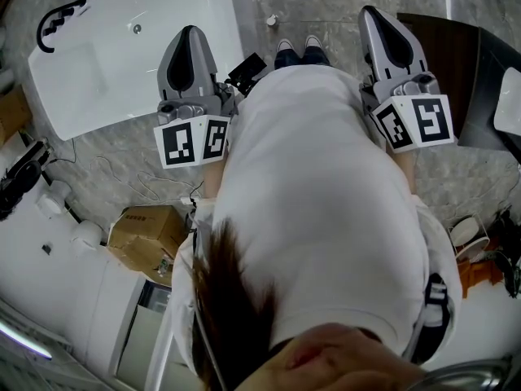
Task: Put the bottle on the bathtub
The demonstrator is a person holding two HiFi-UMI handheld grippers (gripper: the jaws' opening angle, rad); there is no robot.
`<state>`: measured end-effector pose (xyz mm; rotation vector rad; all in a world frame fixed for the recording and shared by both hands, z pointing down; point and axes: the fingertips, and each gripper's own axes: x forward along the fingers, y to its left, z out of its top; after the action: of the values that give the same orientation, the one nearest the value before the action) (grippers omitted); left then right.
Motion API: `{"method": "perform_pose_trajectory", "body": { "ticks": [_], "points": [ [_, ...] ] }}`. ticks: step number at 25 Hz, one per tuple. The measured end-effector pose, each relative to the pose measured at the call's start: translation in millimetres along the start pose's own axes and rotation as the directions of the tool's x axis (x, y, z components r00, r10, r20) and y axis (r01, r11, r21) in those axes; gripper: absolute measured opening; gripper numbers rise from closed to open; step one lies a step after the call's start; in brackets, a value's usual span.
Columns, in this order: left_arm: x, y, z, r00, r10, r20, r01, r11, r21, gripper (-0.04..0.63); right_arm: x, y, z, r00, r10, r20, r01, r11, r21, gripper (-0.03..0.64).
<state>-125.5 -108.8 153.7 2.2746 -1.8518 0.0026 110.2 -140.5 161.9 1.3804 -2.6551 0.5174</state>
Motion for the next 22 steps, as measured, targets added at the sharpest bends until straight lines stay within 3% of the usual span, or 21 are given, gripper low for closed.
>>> {"method": "perform_pose_trajectory", "body": {
  "ticks": [22],
  "points": [
    [4.6, -13.8, -10.8, 0.999, -0.036, -0.003, 0.035, 0.999, -0.013, 0.014, -13.8, -5.4, -8.0, 1.000, -0.023, -0.011, 0.023, 1.000, -0.002, 0.012]
  ]
}}
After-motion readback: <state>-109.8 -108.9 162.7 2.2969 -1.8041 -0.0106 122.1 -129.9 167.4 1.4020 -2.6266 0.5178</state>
